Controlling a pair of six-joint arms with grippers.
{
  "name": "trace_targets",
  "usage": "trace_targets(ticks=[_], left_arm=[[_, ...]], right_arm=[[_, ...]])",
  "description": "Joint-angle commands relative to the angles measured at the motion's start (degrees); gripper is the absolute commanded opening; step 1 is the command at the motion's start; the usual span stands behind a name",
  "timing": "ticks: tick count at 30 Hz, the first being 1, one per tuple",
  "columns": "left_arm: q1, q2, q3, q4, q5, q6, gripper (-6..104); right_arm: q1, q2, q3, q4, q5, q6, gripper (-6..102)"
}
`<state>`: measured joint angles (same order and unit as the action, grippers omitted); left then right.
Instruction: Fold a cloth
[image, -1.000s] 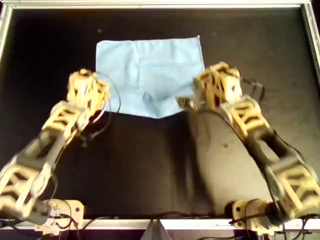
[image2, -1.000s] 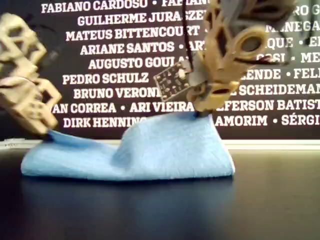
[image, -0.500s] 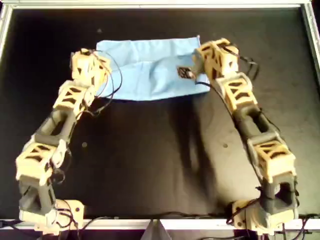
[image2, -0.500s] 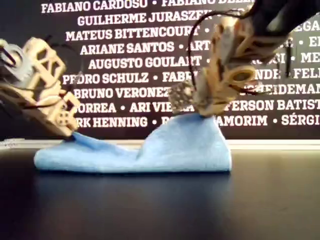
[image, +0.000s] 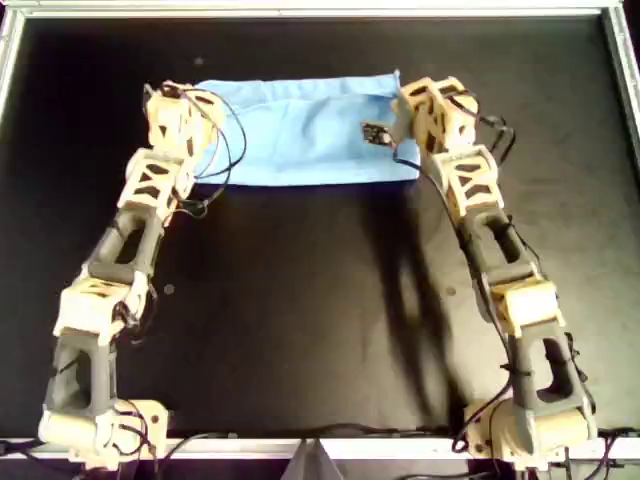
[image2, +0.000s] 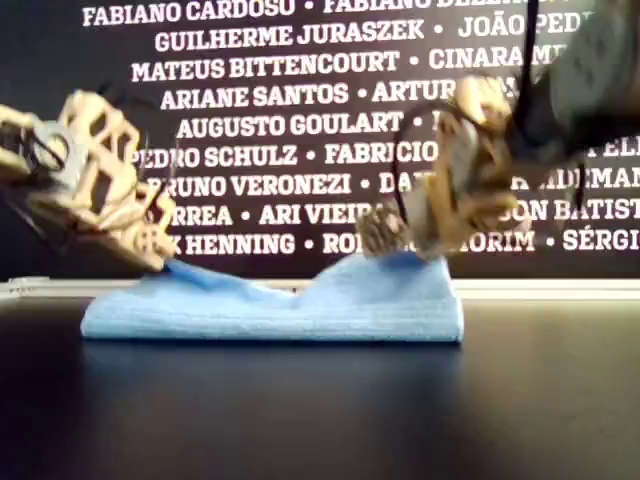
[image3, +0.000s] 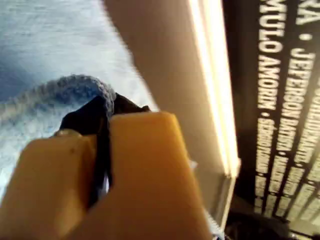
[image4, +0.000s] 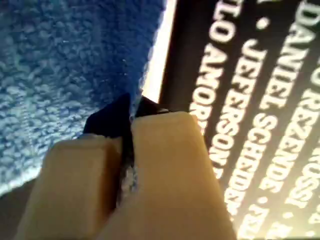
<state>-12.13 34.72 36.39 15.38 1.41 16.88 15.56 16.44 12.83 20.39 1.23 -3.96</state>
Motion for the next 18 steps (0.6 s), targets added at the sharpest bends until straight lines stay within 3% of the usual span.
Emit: trace_targets(ticks=[1,10,18], left_arm=[[1.5,1.0,-5.8,-1.7,-0.3,0.4,-1],[4.2,-3.2,-10.0,-1.7,-0.4,-0.4,-1],[4.2,-3.4,-10.0,-1.7,-0.4,-0.4,-1]], right_arm=[[-0.4,-0.9,-9.9,-2.4,-0.4,-0.35,-2],[-0.3,-7.9,-20.0,-2.4,-0.4,-0.35,-2],[-0.3,-8.7,-20.4,-2.4,-0.3,-0.35,-2]])
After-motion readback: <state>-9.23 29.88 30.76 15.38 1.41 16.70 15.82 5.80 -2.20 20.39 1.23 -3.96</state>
